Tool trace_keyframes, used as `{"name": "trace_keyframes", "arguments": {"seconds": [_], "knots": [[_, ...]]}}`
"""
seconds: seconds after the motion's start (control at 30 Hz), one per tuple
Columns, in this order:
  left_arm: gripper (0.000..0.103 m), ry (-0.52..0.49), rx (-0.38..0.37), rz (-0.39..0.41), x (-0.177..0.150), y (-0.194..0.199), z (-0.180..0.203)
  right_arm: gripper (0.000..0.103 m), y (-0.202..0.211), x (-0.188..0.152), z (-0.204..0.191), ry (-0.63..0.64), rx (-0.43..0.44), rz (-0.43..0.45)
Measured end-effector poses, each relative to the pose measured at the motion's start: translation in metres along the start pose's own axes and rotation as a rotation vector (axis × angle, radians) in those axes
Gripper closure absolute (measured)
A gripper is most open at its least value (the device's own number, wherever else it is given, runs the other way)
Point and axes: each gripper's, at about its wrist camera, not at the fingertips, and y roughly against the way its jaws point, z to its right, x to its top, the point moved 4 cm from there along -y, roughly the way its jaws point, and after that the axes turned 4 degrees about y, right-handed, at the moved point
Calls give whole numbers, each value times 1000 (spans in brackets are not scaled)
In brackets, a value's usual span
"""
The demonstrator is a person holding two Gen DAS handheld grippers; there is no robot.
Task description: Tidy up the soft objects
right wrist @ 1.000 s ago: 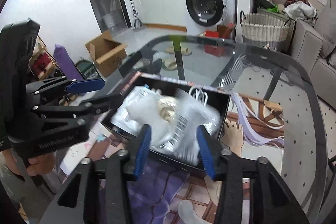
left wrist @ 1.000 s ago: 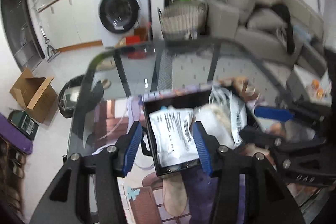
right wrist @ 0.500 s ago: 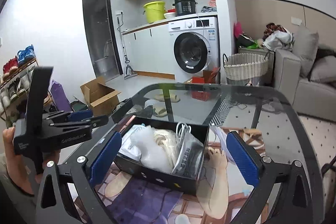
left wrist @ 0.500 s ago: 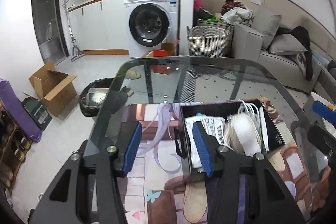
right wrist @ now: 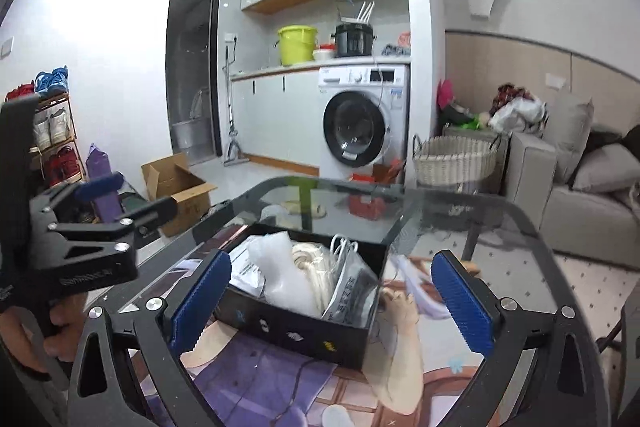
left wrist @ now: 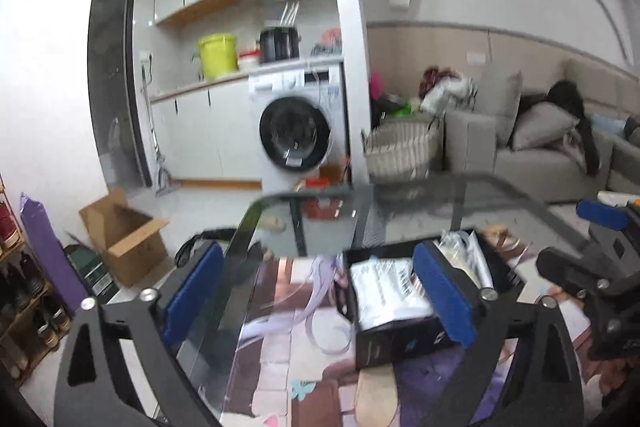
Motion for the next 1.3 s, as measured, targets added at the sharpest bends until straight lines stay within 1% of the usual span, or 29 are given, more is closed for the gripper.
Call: {"name": "trace_keyframes", "arguments": {"seconds": [0.07,0.13,0.27,0.37,0.43,0.63,1.3], "knots": [[4,4,-27,18,3,4,-1,1,5,2,0,11,-22,29],[4,-1,-30,26,5,5,-1,1,10,2,5,-8,-34,42],[4,-1,-32,7,4,3,-1,1,9,-2,12,-52,-44,19],[3,-7,-15,8,3,5,0,1,8,-3,17,-62,-56,12],[0,-5,-7,10,4,5,0,1,10,-3,18,-65,-58,14],[0,-2,-8,12,3,7,0,1,13,1,15,-51,-58,32],[0,4,3,5,3,3,2,1,12,0,17,-54,-55,27]]}}
